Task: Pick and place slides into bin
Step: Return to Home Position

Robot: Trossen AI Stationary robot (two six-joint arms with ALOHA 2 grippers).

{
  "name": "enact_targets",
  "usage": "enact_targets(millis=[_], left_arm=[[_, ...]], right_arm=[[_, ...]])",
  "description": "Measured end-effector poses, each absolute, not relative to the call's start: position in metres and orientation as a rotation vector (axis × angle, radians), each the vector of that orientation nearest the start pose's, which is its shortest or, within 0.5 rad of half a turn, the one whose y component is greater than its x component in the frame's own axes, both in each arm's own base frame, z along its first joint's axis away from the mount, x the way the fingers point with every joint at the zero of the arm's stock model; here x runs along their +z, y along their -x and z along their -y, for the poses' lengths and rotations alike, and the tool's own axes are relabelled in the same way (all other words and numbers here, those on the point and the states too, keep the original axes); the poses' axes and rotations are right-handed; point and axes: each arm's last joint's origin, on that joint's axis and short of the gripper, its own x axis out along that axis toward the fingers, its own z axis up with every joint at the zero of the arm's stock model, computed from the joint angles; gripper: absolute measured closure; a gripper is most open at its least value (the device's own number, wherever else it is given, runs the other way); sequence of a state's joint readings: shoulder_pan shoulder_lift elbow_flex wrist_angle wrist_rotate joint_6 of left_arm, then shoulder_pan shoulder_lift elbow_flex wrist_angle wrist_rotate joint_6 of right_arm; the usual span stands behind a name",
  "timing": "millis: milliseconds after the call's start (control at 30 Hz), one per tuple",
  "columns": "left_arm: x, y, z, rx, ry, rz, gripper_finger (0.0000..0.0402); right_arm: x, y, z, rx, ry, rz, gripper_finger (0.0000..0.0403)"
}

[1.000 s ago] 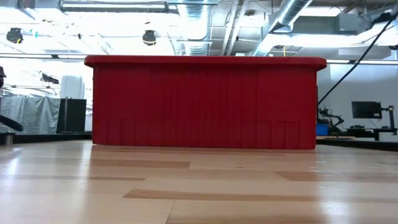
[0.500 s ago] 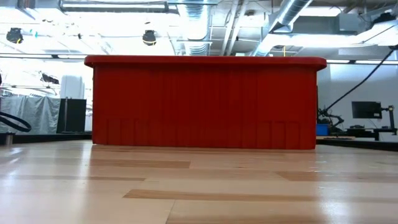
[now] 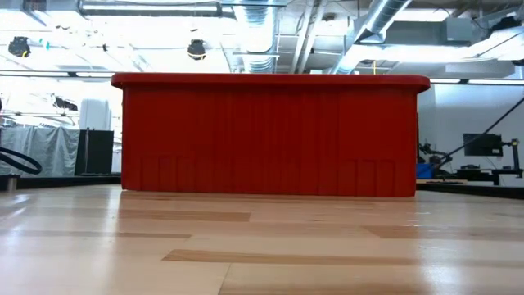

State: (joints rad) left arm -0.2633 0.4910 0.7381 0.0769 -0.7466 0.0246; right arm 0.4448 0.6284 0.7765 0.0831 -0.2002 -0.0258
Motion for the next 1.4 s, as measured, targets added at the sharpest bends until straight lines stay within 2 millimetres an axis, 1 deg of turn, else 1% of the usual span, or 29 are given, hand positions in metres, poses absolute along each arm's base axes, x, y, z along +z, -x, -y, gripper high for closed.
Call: enact_targets(millis=[167,267,367,467,700,900,967,1000,1167,1267,1400], left_arm=[[0.330,-0.090,0.007,0.459,0.156,0.247,0.0260],[0.312,-0.087,0.007,0.465,0.169,0.256,0.0260],[0.298,-0.084,0.007,0.466,0.159,0.254,0.0260],[0.288,-0.080,0.005,0.475,0.136,0.257,0.0260],[0.265,-0.072,0.001,0.541,0.110,0.257,0.0260],[0.239,-0.070,0.001,0.538,0.122,0.264,0.0260],[0.229,-0.074,0.002,0.541,0.118,0.242,0.0260],[0.225,-0.075,0.002,0.544,0.116,0.228,0.0260],[0.201,-0.083,0.005,0.554,0.124,0.171,0.0260],[0.190,-0.085,0.004,0.612,0.148,0.156,0.0260],[0.180,-0.085,0.003,0.707,0.174,0.156,0.0260]], right_arm=[[0.339,-0.107,-0.060,0.658,-0.013,0.289,0.0143],[0.317,-0.103,-0.060,0.672,-0.030,0.288,0.0143],[0.294,-0.102,-0.059,0.678,-0.052,0.284,0.0143],[0.275,-0.099,-0.058,0.697,-0.072,0.295,0.0143],[0.236,-0.090,-0.054,0.718,-0.072,0.346,0.0143],[0.213,-0.082,-0.051,0.743,-0.085,0.405,0.0143],[0.206,-0.080,-0.050,0.749,-0.085,0.412,0.0143],[0.206,-0.079,-0.049,0.747,-0.084,0.413,0.0143],[0.200,-0.078,-0.049,0.737,-0.035,0.371,0.0143],[0.193,-0.079,-0.048,0.705,-0.027,0.301,0.0143],[0.188,-0.082,-0.046,0.648,-0.024,0.248,0.0143]])
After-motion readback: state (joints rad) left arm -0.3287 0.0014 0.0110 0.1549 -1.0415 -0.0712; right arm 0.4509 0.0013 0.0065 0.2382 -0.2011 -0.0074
